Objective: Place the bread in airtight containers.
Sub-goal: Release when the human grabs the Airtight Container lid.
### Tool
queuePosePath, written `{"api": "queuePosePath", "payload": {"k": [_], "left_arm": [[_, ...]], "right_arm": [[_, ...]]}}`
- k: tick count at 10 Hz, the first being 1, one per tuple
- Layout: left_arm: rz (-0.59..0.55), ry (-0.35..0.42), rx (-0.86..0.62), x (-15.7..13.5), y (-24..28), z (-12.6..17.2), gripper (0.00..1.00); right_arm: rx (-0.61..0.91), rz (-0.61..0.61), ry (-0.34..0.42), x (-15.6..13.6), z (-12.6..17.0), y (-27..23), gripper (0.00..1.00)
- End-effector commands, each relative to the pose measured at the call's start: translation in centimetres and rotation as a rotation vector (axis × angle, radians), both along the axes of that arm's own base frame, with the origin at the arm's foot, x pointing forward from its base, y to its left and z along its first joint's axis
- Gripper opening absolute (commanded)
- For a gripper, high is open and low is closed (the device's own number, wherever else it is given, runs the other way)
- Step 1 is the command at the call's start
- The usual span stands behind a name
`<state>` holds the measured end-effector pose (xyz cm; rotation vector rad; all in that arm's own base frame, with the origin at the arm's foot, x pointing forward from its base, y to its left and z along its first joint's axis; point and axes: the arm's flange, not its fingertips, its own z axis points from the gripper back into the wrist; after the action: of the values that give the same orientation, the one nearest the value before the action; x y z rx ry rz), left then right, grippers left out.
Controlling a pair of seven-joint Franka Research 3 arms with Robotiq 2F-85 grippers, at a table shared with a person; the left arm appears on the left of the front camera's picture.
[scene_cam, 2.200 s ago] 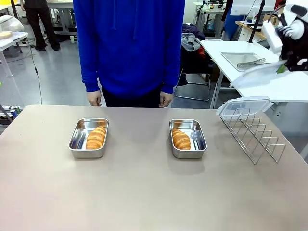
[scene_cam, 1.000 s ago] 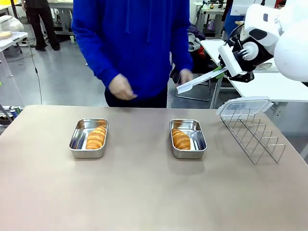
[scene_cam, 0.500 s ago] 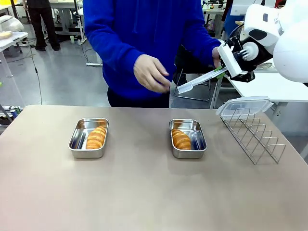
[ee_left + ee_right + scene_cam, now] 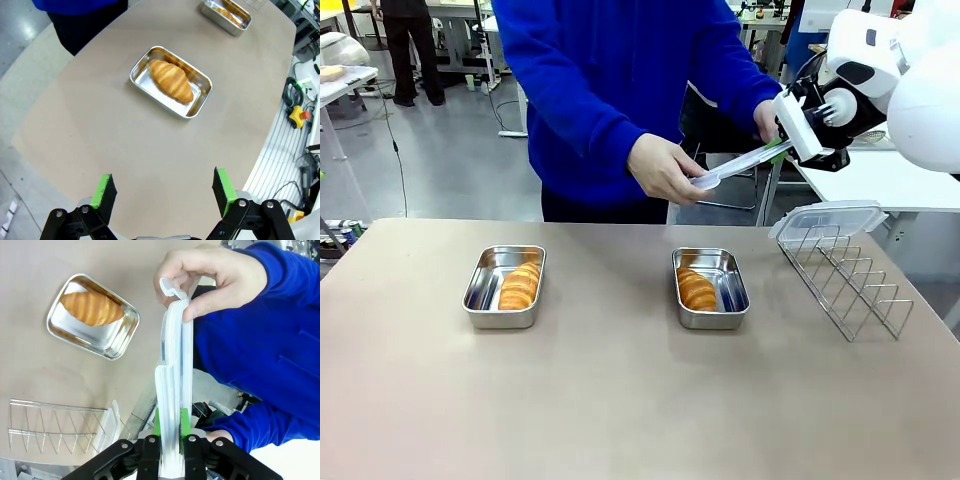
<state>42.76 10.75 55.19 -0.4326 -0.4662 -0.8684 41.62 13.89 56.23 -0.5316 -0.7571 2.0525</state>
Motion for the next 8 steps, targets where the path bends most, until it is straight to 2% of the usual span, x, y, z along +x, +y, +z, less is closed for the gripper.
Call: {"api": "queuePosePath", "payload": {"k": [1,8], "left_arm": [[-0.006,-0.002,-0.015,-0.02,-0.13,0.23,1.0],[-0.006,-0.002,-0.015,-0.02,-0.13,0.23,1.0]], "right_arm": [[0.015,0.006,-0.008,-0.24,0.07,-0.31,0.0],[0.015,0.006,-0.008,-0.24,0.07,-0.31,0.0]]}}
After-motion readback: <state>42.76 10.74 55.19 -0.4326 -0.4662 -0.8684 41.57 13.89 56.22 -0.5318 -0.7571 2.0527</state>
